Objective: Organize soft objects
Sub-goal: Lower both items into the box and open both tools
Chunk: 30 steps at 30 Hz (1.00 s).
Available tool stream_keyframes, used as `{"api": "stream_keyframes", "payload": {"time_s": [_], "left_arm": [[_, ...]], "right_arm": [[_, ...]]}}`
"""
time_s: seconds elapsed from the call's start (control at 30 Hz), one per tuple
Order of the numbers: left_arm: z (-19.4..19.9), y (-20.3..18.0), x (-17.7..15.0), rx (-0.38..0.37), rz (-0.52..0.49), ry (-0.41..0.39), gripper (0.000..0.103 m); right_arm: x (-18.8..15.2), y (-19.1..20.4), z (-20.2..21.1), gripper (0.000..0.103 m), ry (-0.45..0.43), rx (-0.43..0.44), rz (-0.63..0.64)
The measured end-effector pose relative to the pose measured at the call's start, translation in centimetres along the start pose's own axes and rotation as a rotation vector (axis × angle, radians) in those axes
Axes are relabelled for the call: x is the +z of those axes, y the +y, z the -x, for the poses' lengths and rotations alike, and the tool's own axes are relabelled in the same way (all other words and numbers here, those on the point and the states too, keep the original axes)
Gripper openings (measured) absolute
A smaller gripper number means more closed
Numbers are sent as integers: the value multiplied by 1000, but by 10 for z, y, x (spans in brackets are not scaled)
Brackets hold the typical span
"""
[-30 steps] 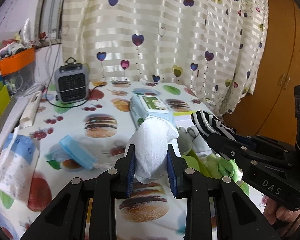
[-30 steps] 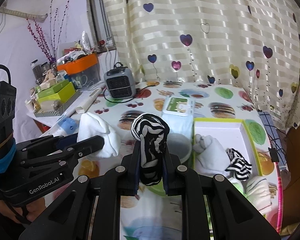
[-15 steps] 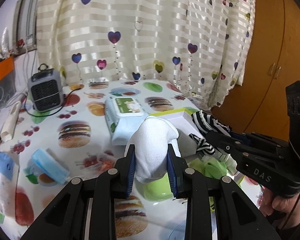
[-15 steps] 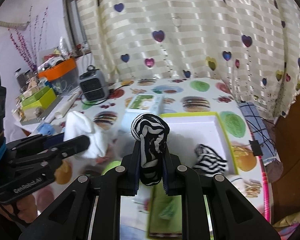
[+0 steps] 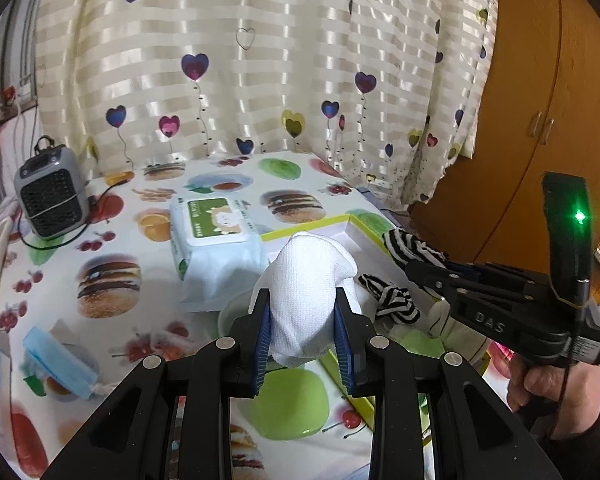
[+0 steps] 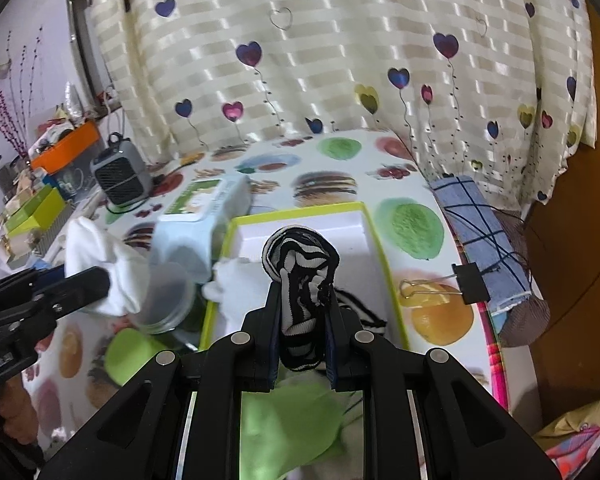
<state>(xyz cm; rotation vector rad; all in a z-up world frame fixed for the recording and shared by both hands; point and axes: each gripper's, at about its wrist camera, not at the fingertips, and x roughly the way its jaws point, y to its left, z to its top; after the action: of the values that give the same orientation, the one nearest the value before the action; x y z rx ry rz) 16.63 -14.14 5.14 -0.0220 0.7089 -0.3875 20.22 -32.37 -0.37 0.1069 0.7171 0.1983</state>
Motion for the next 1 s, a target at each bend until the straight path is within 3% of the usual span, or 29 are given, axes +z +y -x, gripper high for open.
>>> {"api": "stream_keyframes", "payload": {"time_s": [0.4,0.57,1.0], "left_arm": [[-24,-14,3,-25,-17,31,27],[-35,-20,1,-36,-21,53,27],[-52,-49,-2,-114,-58,83,29]], "right_arm": [[9,-18,-45,24,77,0,-17],[6,-22,-35,48,29,31,-32],[0,-44,2,48,-58,-12,-115]]}}
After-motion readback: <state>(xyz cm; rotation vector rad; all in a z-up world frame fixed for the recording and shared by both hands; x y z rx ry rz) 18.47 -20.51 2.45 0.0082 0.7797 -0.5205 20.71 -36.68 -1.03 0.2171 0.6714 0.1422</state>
